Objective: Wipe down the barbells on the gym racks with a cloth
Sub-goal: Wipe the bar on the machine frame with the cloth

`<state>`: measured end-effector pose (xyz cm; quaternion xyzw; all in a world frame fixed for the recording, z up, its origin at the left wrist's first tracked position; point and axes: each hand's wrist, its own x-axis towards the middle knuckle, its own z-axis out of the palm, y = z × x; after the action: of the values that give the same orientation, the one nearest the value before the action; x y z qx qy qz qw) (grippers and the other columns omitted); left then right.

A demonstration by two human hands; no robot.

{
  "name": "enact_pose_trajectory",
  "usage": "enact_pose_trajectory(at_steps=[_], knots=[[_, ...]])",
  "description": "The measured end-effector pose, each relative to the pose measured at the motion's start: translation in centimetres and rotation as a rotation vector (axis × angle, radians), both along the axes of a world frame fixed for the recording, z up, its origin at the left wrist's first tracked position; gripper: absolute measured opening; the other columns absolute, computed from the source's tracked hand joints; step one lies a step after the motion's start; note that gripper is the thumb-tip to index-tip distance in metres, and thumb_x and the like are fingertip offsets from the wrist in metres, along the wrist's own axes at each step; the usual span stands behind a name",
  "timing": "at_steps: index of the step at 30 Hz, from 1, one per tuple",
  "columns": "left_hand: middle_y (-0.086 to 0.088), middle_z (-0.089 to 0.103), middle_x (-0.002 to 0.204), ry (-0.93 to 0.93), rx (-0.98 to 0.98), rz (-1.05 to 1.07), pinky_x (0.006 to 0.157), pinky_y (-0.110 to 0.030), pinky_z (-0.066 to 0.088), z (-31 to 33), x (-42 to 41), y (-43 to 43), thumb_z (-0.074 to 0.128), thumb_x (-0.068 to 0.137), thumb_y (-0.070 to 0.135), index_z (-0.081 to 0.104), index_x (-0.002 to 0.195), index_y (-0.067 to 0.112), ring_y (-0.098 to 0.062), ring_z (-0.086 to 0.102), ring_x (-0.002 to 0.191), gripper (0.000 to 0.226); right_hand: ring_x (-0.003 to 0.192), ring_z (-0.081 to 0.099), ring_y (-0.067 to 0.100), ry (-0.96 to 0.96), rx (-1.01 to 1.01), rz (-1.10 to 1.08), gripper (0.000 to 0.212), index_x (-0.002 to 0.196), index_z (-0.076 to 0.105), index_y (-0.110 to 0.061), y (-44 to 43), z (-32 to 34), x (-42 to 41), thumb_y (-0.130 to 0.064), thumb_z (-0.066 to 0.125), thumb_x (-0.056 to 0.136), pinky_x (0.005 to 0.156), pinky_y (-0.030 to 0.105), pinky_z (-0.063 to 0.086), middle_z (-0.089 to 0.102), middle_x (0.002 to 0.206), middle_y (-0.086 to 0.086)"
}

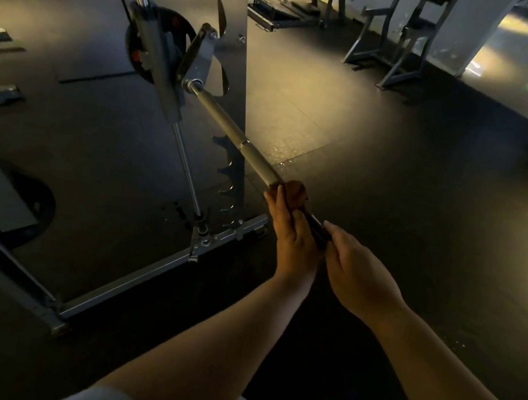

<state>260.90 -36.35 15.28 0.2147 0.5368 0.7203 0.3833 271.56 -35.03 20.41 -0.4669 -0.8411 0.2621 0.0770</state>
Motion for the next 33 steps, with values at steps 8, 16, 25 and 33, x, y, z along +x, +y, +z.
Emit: enact_pose_trajectory(at_steps=[8,16,25,33], knots=[[0.010,0.042,0.149,-0.090,-0.078,-0.126,0.102,-0.041,0.050,-0.6,2.3,-2.2,0.032,0.109,0.042,0.003,0.146,0.070,-0.007,0.053,0.126,0.054,0.115,0.063,0.007,0.030,-0.044,0.000,0.046,0.156,0.035,-0.025,-0.2,0.2,0.6,-0.031,0.034,0.111,0.096,0.032,0.055,0.058,0.143,-0.001],[0.008,0.035,0.154,-0.115,-0.070,-0.114,0.098,-0.044,0.051,0.4,2.7,-1.8,0.031,0.110,0.040,0.000,0.147,0.070,-0.011,0.051,0.127,0.056,0.096,0.063,0.003,0.059,-0.059,-0.033,0.045,0.156,0.035,-0.026,-0.4,-0.1,1.6,-0.032,0.033,0.111,0.079,0.022,0.051,0.060,0.136,0.000],[0.001,0.031,0.159,-0.198,-0.161,-0.049,0.108,-0.062,0.042,0.8,-0.7,0.3,0.033,0.108,0.044,-0.001,0.142,0.074,-0.030,0.046,0.136,0.058,0.087,0.063,-0.006,-0.008,-0.026,-0.083,0.042,0.152,0.040,-0.030,-0.6,0.0,1.2,-0.032,0.036,0.110,0.071,0.018,0.051,0.062,0.124,-0.011],[0.017,0.043,0.148,-0.177,-0.085,-0.231,0.105,-0.039,0.045,-0.1,2.3,-2.3,0.035,0.109,0.039,-0.005,0.144,0.073,0.002,0.054,0.120,0.063,0.099,0.060,-0.001,0.008,-0.030,-0.104,0.040,0.149,0.043,-0.027,-0.2,-0.2,0.6,-0.033,0.035,0.110,0.083,0.020,0.049,0.059,0.133,-0.007]])
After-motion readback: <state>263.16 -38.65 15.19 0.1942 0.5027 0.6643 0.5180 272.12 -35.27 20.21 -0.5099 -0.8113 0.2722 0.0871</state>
